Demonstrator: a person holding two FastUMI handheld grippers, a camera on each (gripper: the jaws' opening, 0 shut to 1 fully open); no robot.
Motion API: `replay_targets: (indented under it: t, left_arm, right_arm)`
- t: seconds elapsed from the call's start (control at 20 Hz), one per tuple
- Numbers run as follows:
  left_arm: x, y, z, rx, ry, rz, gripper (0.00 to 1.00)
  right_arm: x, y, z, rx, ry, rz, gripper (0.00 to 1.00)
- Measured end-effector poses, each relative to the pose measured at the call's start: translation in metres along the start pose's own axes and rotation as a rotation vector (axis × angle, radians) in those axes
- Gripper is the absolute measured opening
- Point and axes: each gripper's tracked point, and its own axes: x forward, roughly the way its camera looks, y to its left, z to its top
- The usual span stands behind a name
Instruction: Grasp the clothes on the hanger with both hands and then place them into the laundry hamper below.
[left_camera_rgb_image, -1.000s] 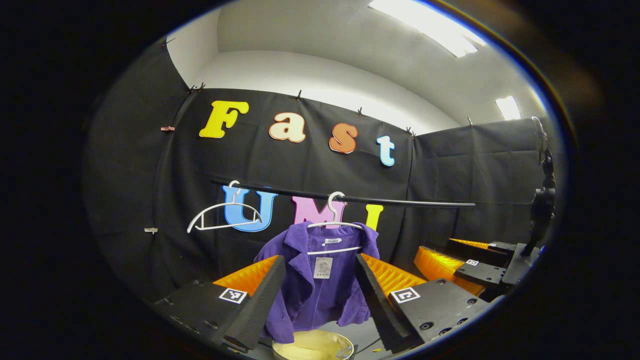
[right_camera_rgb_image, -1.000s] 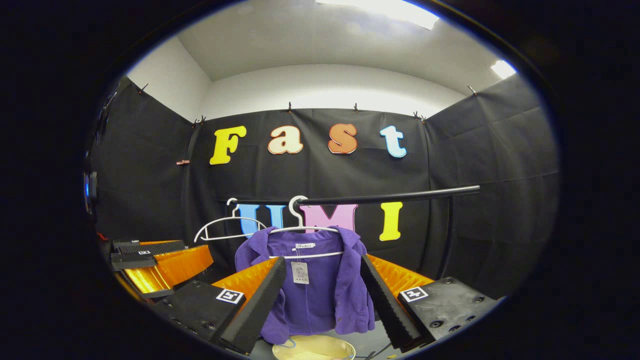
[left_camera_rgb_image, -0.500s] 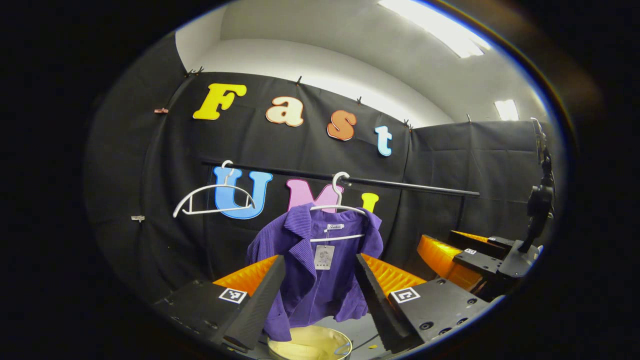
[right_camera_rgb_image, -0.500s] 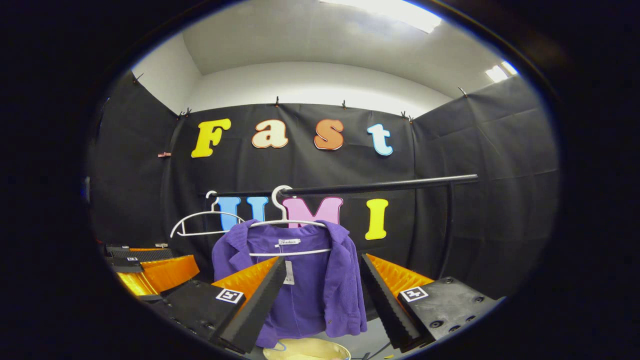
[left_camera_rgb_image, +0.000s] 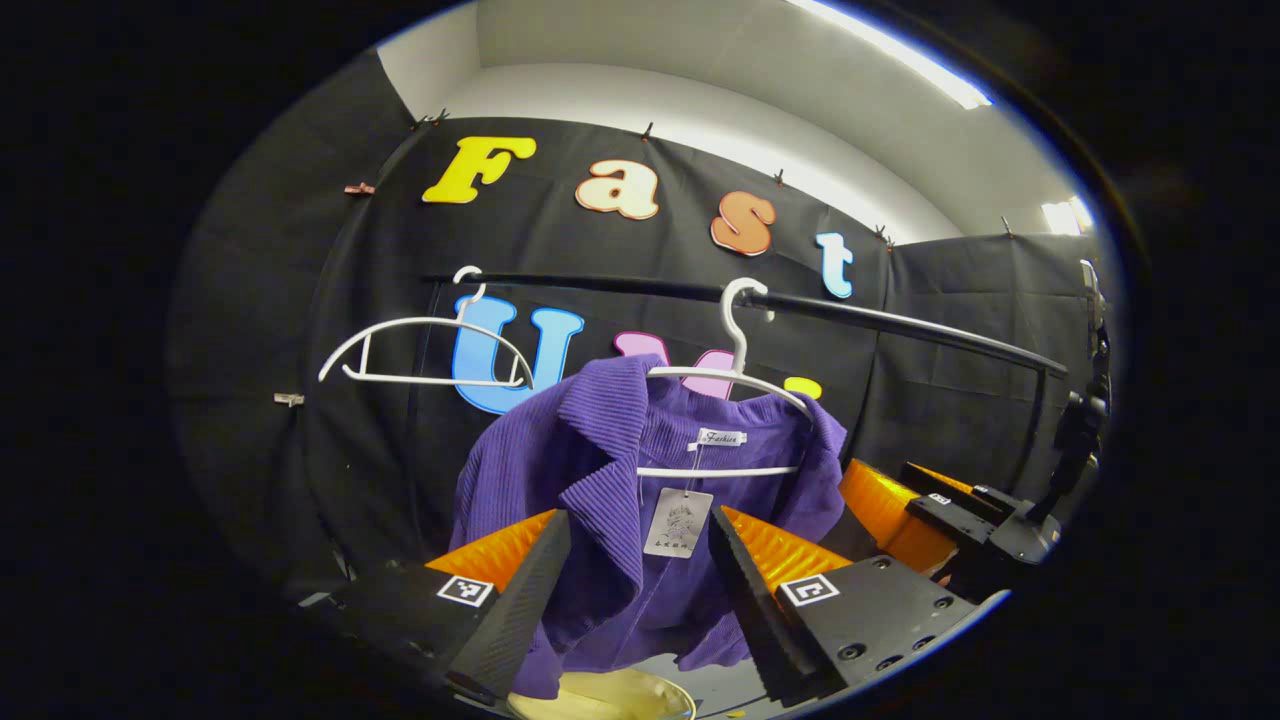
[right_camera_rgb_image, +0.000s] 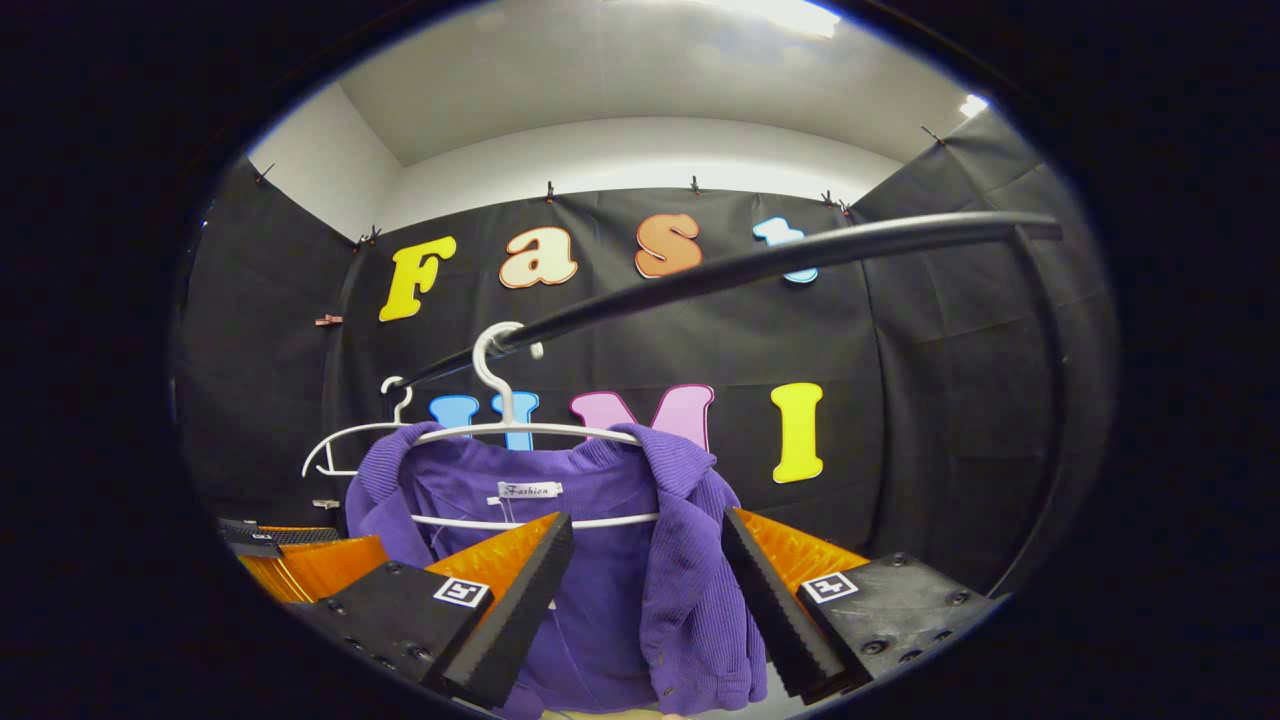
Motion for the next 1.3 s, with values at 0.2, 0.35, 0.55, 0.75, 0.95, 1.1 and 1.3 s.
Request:
replay_targets:
  t: [0.2,0.35,0.55,0.75,0.95,1.1,1.3]
  left_arm:
    - [0.029,0.011,-0.021,0.011,0.035,0.109,0.89]
    - [0.047,0.022,-0.031,0.031,0.04,0.18,0.88]
    - [0.069,0.029,-0.034,0.028,0.023,0.238,0.88]
    - [0.083,0.035,-0.047,0.027,0.069,0.26,0.73]
    - [0.093,0.05,-0.05,-0.005,0.076,0.312,0.33]
    - [0.096,0.06,-0.051,-0.002,0.108,0.338,0.1]
    - [0.076,0.084,-0.032,0.001,0.066,0.421,0.1]
  right_arm:
    - [0.037,-0.013,-0.039,0.003,0.053,0.038,0.97]
    - [0.058,-0.013,-0.063,0.008,0.09,0.08,0.98]
    - [0.082,-0.013,-0.09,0.02,0.153,0.119,0.98]
    - [0.101,-0.02,-0.095,0.034,0.143,0.131,0.75]
    - [0.114,-0.027,-0.099,0.036,0.143,0.174,0.24]
    - [0.117,-0.02,-0.101,0.067,0.163,0.278,0.12]
    - [0.111,-0.03,-0.092,0.144,0.193,0.351,0.16]
